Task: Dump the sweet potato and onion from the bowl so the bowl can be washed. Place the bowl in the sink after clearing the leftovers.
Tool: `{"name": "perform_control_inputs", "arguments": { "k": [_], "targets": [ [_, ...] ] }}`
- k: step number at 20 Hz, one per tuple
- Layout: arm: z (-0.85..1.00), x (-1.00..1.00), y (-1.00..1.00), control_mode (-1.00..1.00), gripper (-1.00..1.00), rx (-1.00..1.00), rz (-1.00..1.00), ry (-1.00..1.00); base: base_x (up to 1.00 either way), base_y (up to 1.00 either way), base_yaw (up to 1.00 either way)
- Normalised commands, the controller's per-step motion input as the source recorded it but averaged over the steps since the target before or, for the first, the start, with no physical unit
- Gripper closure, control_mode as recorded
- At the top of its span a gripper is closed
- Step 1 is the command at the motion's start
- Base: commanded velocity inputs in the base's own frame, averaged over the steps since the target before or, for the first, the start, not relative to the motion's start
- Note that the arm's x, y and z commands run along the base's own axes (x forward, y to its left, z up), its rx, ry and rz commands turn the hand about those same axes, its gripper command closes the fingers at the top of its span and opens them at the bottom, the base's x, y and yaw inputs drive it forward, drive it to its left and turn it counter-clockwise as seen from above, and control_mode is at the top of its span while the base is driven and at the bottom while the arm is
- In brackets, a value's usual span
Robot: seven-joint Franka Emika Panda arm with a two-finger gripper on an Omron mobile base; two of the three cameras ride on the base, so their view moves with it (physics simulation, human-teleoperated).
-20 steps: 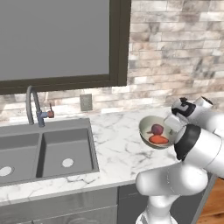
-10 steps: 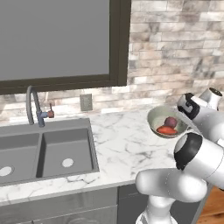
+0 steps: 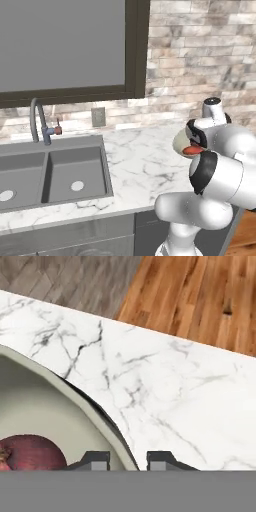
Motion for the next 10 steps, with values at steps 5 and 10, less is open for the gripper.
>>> {"name": "perform_control_inputs", "arguments": {
  "k": [5, 10],
  "targets": [
    [-0.14, 0.03, 0.01, -1.00, 1.00, -0.37, -0.15, 0.07, 0.00, 0.00, 0.00],
    [0.00, -0.01, 0.01, -1.00, 1.00, -0.35, -0.03, -0.15, 0.00, 0.00, 0.00]
  ]
}}
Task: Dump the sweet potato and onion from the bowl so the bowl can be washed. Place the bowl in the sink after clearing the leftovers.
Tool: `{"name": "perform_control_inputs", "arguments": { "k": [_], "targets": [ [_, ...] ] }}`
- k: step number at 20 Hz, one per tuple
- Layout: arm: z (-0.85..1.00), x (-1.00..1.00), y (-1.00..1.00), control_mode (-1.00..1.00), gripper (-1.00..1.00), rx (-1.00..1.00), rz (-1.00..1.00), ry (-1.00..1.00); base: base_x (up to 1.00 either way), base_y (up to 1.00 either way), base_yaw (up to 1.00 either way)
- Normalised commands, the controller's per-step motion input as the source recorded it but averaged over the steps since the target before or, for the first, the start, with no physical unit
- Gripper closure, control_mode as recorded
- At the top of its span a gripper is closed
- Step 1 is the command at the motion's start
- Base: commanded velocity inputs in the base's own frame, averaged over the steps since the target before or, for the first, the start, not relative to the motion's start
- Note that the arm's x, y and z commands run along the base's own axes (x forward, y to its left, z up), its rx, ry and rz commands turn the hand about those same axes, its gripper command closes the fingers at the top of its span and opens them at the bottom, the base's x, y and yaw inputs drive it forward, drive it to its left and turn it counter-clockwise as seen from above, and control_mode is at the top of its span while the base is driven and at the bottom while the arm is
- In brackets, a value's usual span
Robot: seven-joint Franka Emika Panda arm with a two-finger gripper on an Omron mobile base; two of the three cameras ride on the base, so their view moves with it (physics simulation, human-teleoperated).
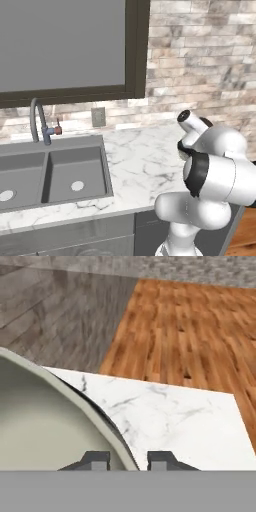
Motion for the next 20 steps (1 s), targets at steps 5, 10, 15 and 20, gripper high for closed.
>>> {"name": "perform_control_inputs", "arguments": {
  "k": [5, 10, 15, 20],
  "targets": [
    [0.04, 0.40, 0.08, -1.00, 1.00, -0.34, -0.09, -0.03, 0.00, 0.00, 0.00],
    [0.11, 0.24, -0.01, -1.00, 1.00, -0.07, -0.01, 0.00, 0.00, 0.00, 0.00],
    [0.40, 0.16, 0.00, -1.00, 1.00, -0.07, -0.03, -0.02, 0.00, 0.00, 0.00],
    [0.13, -0.02, 0.00, -1.00, 1.00, -0.15, -0.01, -0.05, 0.00, 0.00, 0.00]
  ]
}}
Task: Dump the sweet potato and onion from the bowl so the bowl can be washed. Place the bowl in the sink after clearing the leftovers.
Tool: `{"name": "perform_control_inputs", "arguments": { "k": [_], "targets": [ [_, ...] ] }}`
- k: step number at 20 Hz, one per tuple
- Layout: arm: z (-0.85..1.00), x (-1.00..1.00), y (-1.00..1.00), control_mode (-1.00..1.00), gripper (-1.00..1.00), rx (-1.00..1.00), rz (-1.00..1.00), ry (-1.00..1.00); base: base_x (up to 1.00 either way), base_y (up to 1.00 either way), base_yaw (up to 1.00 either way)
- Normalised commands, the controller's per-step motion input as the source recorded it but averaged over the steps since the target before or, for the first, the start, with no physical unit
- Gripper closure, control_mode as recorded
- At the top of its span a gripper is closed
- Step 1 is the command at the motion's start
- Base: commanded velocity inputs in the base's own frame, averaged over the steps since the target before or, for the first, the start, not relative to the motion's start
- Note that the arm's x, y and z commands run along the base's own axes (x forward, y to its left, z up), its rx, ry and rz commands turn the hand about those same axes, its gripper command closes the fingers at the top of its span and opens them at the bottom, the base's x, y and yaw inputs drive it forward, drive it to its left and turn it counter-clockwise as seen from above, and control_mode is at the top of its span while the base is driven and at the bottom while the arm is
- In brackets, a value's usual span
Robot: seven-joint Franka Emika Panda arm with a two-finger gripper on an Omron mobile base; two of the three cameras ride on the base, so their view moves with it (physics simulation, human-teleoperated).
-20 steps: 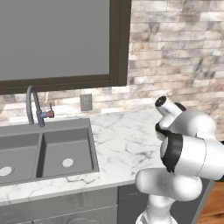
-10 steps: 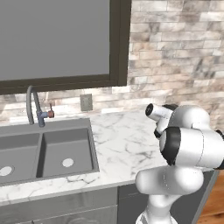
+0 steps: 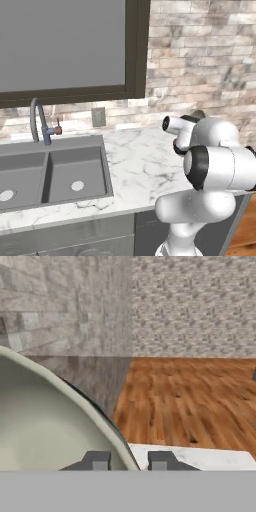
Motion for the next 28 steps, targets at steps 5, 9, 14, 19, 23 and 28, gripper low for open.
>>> {"name": "perform_control_inputs", "arguments": {
  "k": [5, 9, 14, 19, 23, 28],
  "targets": [
    [-0.02, -0.12, 0.00, -1.00, 1.00, -0.17, 0.00, 0.02, 0.00, 0.00, 0.00],
    [-0.26, -0.22, 0.07, -1.00, 1.00, -0.43, -0.01, 0.00, 0.00, 0.00, 0.00],
    [-0.07, 0.00, 0.11, -1.00, 1.00, -0.31, 0.00, 0.00, 0.00, 0.00, 0.00],
    [0.21, 0.00, 0.00, -1.00, 1.00, -0.05, -0.02, -0.02, 0.00, 0.00, 0.00],
    [0.00, 0.01, 0.00, -1.00, 1.00, 0.00, 0.00, 0.01, 0.00, 0.00, 0.00],
    [0.16, 0.01, -0.05, -1.00, 1.00, 0.10, -0.04, 0.03, 0.00, 0.00, 0.00]
  ]
}}
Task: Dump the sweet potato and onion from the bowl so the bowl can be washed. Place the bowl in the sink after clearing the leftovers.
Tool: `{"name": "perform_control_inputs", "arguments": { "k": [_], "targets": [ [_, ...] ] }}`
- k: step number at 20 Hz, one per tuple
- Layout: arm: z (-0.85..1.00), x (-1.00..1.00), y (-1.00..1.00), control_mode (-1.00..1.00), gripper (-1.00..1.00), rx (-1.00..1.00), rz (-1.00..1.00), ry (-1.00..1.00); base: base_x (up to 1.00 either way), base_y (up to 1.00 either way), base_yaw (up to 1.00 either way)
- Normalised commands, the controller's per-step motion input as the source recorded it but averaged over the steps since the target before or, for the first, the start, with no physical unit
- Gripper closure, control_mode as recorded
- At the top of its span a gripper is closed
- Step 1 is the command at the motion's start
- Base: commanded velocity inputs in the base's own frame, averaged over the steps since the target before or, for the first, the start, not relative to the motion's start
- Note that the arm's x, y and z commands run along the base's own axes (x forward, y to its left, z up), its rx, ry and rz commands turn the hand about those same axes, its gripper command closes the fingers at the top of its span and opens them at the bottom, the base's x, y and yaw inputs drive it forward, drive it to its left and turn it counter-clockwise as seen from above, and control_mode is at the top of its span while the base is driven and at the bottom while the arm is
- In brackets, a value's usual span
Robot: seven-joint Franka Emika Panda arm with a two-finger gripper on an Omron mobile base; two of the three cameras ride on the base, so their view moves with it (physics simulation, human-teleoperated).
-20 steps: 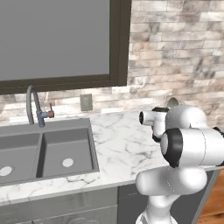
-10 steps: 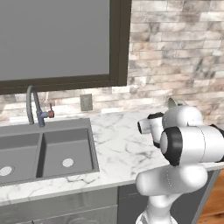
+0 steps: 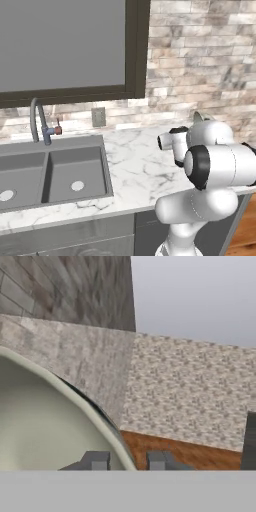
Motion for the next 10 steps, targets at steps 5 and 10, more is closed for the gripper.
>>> {"name": "perform_control_inputs", "arguments": {
  "k": [5, 10],
  "targets": [
    [0.63, -0.01, 0.00, -1.00, 1.00, 0.27, -0.04, 0.00, 0.00, 0.00, 0.00],
    [0.42, -0.18, 0.02, -1.00, 1.00, 0.47, 0.06, 0.08, 0.00, 0.00, 0.00]
  ]
}}
